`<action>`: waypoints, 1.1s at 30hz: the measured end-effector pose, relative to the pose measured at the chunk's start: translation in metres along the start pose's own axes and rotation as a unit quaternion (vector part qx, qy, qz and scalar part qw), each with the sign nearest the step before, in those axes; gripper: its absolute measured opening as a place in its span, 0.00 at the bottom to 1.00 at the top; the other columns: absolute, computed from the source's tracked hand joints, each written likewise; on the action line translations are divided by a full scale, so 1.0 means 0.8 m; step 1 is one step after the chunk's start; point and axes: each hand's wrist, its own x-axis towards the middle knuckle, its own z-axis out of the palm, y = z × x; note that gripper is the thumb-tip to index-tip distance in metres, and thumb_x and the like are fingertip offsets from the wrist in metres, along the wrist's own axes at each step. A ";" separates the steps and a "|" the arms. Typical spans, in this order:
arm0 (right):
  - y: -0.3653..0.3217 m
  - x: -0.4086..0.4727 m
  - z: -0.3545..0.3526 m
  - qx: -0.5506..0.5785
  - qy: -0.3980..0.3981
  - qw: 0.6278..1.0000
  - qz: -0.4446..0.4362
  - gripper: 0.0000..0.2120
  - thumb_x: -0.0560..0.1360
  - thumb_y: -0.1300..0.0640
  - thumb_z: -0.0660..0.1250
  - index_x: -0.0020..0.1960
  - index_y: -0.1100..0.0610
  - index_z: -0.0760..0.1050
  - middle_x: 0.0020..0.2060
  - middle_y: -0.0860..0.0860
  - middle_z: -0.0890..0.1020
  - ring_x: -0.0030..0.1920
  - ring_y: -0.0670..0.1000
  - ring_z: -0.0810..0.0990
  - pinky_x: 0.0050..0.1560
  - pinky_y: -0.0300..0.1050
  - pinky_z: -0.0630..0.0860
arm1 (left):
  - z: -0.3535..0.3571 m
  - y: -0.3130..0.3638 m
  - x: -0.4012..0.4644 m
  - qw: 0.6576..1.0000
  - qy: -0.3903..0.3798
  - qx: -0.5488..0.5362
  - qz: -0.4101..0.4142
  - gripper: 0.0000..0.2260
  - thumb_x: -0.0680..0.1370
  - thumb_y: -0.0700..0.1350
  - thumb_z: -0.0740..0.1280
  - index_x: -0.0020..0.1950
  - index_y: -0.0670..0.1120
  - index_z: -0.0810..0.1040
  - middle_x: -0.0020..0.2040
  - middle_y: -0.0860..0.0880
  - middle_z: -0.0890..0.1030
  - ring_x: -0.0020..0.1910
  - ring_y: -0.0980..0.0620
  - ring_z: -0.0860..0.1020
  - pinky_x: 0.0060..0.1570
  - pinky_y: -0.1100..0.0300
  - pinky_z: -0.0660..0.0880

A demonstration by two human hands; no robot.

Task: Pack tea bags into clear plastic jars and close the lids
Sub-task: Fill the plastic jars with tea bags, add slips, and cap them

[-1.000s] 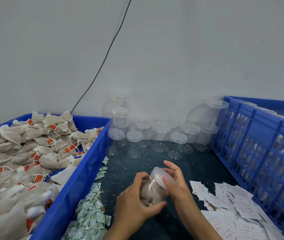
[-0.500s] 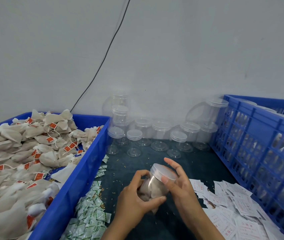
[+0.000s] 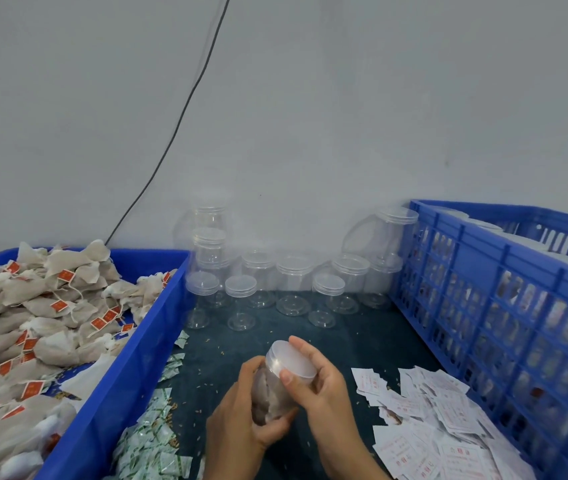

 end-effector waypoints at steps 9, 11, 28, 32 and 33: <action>-0.054 0.001 -0.032 -0.081 -0.057 0.995 -0.006 0.34 0.68 0.59 0.77 0.67 0.47 0.64 0.57 0.49 0.78 0.55 0.43 0.79 0.55 0.40 0.77 | -0.002 0.025 0.009 0.992 -0.015 -0.120 0.037 0.34 0.57 0.57 0.80 0.58 0.67 0.68 0.50 0.62 0.82 0.46 0.60 0.81 0.49 0.53 0.79; -0.072 0.003 -0.043 -0.114 -0.064 0.991 -0.023 0.32 0.70 0.60 0.76 0.67 0.45 0.63 0.57 0.46 0.77 0.55 0.41 0.79 0.53 0.36 0.75 | -0.001 0.038 0.014 0.989 -0.016 -0.144 0.042 0.35 0.55 0.59 0.79 0.59 0.65 0.69 0.51 0.61 0.83 0.47 0.59 0.82 0.51 0.51 0.79; -0.189 -0.013 -0.122 -0.259 -0.001 0.962 -0.092 0.34 0.68 0.47 0.76 0.67 0.43 0.62 0.53 0.45 0.74 0.54 0.44 0.77 0.49 0.33 0.75 | 0.031 0.176 0.015 0.981 0.006 -0.153 0.117 0.36 0.55 0.69 0.75 0.60 0.65 0.68 0.48 0.62 0.83 0.44 0.60 0.83 0.48 0.50 0.80; -0.204 -0.001 -0.136 -0.297 -0.004 0.952 -0.075 0.35 0.68 0.47 0.76 0.67 0.43 0.59 0.55 0.45 0.73 0.53 0.44 0.75 0.50 0.34 0.74 | 0.044 0.199 0.019 0.982 0.020 -0.151 0.111 0.32 0.56 0.68 0.73 0.56 0.68 0.67 0.46 0.67 0.81 0.42 0.63 0.82 0.46 0.52 0.81; -0.208 0.004 -0.138 -0.303 -0.003 0.950 -0.070 0.36 0.67 0.46 0.76 0.68 0.43 0.59 0.56 0.46 0.73 0.53 0.43 0.75 0.46 0.32 0.73 | 0.047 0.204 0.021 0.982 0.026 -0.155 0.105 0.31 0.56 0.69 0.73 0.55 0.68 0.68 0.46 0.66 0.81 0.41 0.63 0.82 0.46 0.52 0.81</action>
